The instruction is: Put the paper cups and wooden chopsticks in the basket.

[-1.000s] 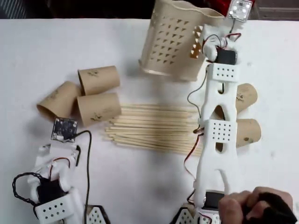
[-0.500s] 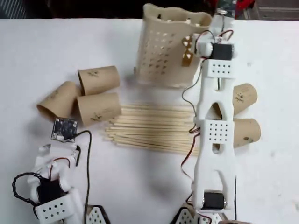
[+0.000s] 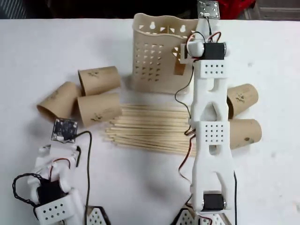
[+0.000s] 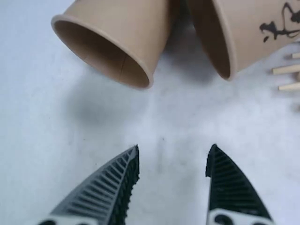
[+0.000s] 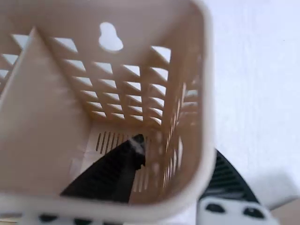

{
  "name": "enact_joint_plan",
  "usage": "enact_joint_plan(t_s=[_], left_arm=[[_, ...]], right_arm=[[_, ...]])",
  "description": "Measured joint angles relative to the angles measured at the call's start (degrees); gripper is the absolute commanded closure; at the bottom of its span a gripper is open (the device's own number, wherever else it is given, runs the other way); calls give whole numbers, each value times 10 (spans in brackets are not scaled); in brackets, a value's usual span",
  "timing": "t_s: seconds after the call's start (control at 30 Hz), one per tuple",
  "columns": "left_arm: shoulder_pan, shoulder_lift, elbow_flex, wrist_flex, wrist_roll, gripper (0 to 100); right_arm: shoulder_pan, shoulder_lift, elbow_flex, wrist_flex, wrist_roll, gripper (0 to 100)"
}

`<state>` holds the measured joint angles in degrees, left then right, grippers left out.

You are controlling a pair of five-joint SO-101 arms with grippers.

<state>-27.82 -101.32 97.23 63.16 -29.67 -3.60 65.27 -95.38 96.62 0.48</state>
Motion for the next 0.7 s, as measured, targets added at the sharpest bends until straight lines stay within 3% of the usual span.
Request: enact_joint_plan(t_s=[0.7], left_arm=[[0,0,0,0,0,762]], right_arm=[[-2,-30,82,19,47,833]])
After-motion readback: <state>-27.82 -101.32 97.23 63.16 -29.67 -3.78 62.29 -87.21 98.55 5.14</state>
